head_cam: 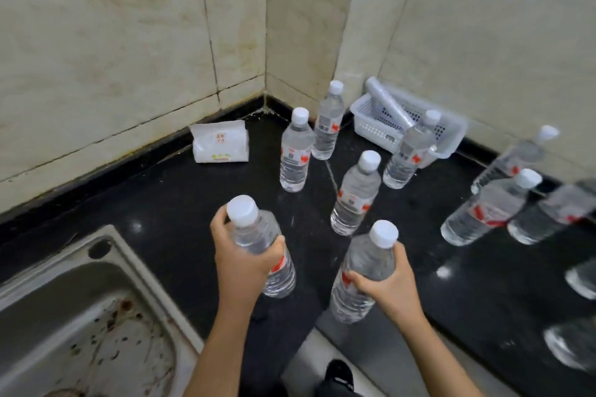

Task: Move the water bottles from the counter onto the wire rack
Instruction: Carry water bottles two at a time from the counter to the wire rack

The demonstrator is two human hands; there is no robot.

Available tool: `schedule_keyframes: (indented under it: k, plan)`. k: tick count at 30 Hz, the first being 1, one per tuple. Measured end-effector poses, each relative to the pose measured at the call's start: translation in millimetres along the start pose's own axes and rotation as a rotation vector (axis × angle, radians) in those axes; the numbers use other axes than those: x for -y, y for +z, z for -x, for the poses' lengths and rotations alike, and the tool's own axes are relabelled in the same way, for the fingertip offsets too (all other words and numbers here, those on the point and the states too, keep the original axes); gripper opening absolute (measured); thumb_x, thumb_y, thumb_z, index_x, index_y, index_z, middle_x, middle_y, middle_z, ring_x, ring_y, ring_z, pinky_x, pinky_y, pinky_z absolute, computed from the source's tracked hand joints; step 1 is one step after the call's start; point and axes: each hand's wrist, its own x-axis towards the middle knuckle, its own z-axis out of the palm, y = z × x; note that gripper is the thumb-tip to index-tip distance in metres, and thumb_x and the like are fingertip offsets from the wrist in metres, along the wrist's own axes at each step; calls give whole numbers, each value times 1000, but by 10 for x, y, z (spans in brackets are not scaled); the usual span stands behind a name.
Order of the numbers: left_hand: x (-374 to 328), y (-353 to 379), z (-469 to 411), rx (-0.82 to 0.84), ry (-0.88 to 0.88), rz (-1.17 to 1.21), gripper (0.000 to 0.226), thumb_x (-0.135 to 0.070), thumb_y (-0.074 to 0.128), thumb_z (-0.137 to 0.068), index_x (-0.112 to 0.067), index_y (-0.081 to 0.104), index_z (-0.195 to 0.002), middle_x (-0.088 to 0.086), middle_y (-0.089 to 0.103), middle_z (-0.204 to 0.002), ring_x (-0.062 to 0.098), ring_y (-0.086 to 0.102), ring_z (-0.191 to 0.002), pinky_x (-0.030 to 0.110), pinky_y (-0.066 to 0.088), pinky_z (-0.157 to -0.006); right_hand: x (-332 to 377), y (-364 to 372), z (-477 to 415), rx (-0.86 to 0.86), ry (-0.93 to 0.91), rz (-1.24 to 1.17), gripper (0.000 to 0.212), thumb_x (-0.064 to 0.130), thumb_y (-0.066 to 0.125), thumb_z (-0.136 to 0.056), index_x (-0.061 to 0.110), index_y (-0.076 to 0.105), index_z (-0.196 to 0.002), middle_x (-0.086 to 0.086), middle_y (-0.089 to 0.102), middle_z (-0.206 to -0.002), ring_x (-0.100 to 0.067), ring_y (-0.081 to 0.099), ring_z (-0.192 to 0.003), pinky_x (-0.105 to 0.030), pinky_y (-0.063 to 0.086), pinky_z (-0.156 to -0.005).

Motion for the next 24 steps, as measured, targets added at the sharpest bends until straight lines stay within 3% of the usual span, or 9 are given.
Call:
schedule_keyframes:
  k: [3, 5, 10, 14, 18, 20, 22, 24]
  plan:
    - [-66, 215, 242, 154, 17, 0, 78, -10, 78, -51, -18, 37, -117, 8, 51, -114, 21, 55, -98, 28, 43, -84, -93, -291, 137, -106, 13, -32, 76, 25, 82, -43, 20, 45, -110, 19, 57, -94, 13, 59, -81, -8, 45, -69]
    - [-96, 393, 426, 256, 10, -8, 74, -3, 80, -57, -20, 38, -115, 6, 52, -113, 19, 55, -98, 28, 44, -84, -179, -506, 245, -174, 37, -67, 81, 36, 77, -37, 21, 46, -110, 19, 58, -95, 7, 60, -82, -9, 45, -70]
    - [-191, 890, 971, 504, 12, -18, 71, 3, 77, -62, -25, 37, -114, 4, 54, -114, 20, 57, -102, 30, 43, -87, -464, -1133, 654, -334, 104, -80, 66, 21, 79, -46, 32, 46, -102, 15, 59, -96, -3, 58, -88, -26, 45, -79]
    - [-250, 1321, 1547, 616, 79, -54, 68, -4, 80, -58, -14, 44, -114, 6, 56, -107, 24, 57, -98, 31, 43, -85, -687, -1788, 1168, -456, 120, -66, 69, 18, 83, -46, 29, 47, -104, 16, 59, -96, -12, 60, -91, -30, 47, -82]
    - [-311, 1744, 2370, 712, 97, -64, 62, -1, 78, -62, -9, 45, -115, 2, 54, -101, 19, 53, -89, 25, 38, -78, -1000, -2531, 1906, -580, 176, -57, 72, 20, 81, -45, 23, 48, -109, 13, 59, -98, 2, 60, -87, -42, 53, -84]
    - [-287, 1930, 2836, 778, 92, -45, 60, 1, 76, -64, -9, 45, -114, 1, 54, -99, 15, 53, -84, 17, 38, -72, -1166, -2882, 2317, -649, 213, -62, 71, 16, 81, -48, 22, 47, -109, 16, 57, -96, 12, 58, -82, -34, 54, -82]
    - [-265, 2097, 3305, 848, 62, -35, 60, 2, 75, -65, -10, 44, -115, -1, 54, -98, 11, 53, -81, 11, 38, -68, -1309, -3215, 2720, -728, 248, -50, 71, 19, 78, -46, 22, 46, -109, 17, 56, -96, 11, 58, -81, -10, 48, -75]
    - [-247, 2259, 3742, 935, 23, -34, 62, -1, 77, -64, -10, 43, -115, 2, 54, -100, 14, 55, -82, 18, 41, -73, -1434, -3521, 3088, -806, 289, -57, 69, 22, 76, -45, 20, 47, -108, 14, 58, -94, 4, 58, -83, -5, 43, -69]
